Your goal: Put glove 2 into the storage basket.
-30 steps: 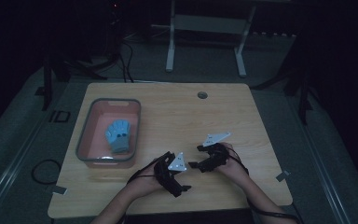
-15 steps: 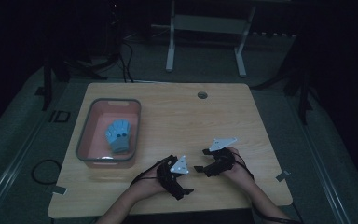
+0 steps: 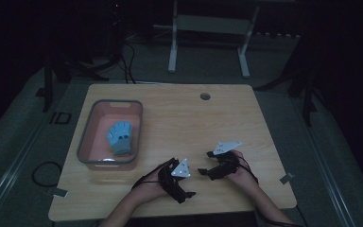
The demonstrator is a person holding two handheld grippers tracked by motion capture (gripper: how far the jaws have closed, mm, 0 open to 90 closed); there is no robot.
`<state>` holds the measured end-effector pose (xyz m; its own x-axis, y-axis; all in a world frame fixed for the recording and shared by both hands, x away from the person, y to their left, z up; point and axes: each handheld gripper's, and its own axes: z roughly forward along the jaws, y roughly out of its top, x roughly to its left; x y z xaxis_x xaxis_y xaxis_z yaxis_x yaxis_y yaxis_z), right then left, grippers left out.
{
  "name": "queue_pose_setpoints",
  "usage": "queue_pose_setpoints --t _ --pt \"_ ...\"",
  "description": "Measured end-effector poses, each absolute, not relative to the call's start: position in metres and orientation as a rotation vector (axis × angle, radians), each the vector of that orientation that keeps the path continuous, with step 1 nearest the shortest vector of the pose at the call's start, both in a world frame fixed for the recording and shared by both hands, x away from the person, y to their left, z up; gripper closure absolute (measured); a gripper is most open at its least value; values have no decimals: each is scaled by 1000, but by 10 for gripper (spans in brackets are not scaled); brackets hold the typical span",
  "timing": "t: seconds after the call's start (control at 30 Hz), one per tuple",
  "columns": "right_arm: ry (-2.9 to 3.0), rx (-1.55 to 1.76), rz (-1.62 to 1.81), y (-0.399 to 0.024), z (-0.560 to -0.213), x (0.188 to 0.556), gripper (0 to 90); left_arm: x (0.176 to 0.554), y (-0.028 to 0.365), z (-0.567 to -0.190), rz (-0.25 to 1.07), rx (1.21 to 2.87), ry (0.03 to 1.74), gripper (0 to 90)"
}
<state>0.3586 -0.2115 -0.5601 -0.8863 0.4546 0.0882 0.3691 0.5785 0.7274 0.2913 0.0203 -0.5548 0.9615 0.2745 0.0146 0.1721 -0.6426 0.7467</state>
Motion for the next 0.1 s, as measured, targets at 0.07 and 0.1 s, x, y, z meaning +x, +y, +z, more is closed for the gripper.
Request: queue_pose_setpoints --t 0.07,0.1 --pt "2695 702 1200 -211 -561 359 142 291 20 -555 162 2284 310 46" --pt "2695 705 1201 -211 -561 359 142 291 20 -555 165 2286 308 46"
